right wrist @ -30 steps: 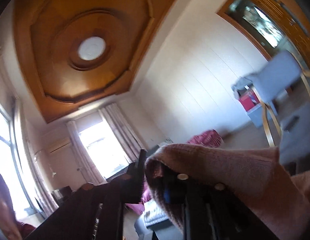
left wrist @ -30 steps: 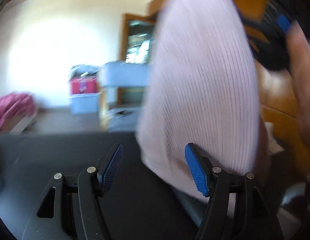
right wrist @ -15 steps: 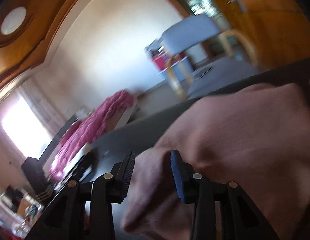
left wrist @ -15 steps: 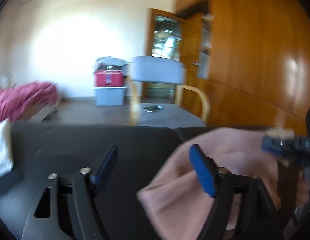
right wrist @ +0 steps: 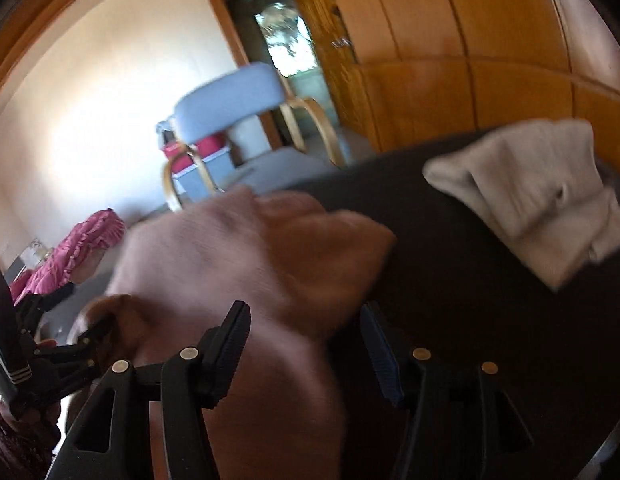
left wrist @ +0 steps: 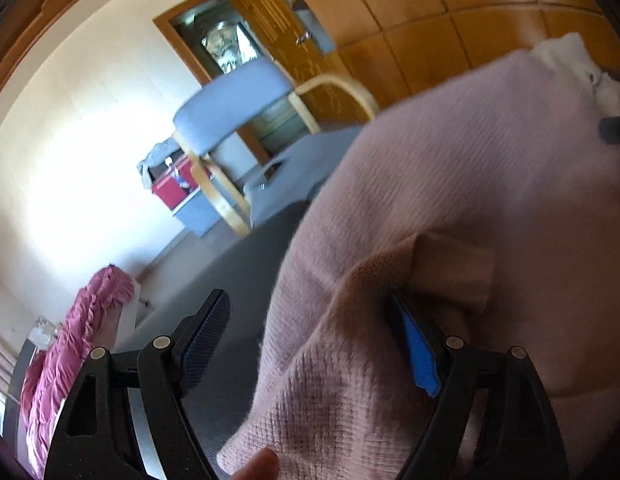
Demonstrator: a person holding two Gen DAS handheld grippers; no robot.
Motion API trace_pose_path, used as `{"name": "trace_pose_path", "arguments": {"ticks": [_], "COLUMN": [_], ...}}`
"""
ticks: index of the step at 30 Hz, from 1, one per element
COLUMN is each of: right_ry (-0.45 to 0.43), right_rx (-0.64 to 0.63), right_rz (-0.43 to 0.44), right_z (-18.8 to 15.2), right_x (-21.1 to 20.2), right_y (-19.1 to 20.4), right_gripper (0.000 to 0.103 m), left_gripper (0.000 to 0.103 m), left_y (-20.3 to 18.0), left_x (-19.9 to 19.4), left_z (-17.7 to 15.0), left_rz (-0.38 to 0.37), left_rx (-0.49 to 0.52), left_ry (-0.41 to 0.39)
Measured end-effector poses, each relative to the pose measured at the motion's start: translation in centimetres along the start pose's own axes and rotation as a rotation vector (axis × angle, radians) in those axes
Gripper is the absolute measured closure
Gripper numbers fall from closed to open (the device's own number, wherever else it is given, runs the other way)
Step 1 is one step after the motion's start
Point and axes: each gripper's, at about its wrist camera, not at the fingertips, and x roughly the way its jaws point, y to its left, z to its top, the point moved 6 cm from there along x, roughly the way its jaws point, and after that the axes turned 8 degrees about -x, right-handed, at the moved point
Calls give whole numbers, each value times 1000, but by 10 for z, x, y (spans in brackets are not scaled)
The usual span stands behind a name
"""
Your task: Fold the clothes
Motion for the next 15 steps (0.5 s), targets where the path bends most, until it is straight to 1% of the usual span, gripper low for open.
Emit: {"name": "trace_pose_path", "arguments": {"ticks": [2,3,4,6,7,8,9,10,11,12,15], "right_ry": [23,31,41,61,69,75,85,97,102,100,59], "right_rx": [15,22,33,49,51,51,52,58,76,109,254], "right_rz": [48,85,125,194,221,241,258,274,289,313,464], "right_z": [1,3,6,9,11,12,13,14,14,15,25], "right_x": [13,25,37,58,71,81,89,96,101,104,106], "right_y": [-4,-7,-6,-3,-2,0,3,5,7,7,6], "right_gripper": [45,45,45,45,48,62,71,86,90,91,93], "left_gripper": [18,14,12,2,0,0,0,0,0,0,0], "left_y": [5,7,9,17,22,26,30,32,33,34,37], "left_x": [14,22,27,32,35,39,43,46,47,48,50], "left_z": [-8,-13,-17,-21,-22,-23,-25,-25,-26,-27,-28], "left_rz": [-5,-11,-20,-39,-44,-61,-89,-103,-99,-96,-85], "left_rx": [-20,-28,-45,-104,-140,-173,-205,-222,-222,-222,-222], "left_ry": [41,65,78,80,92,106,124,132,132,131,130]}}
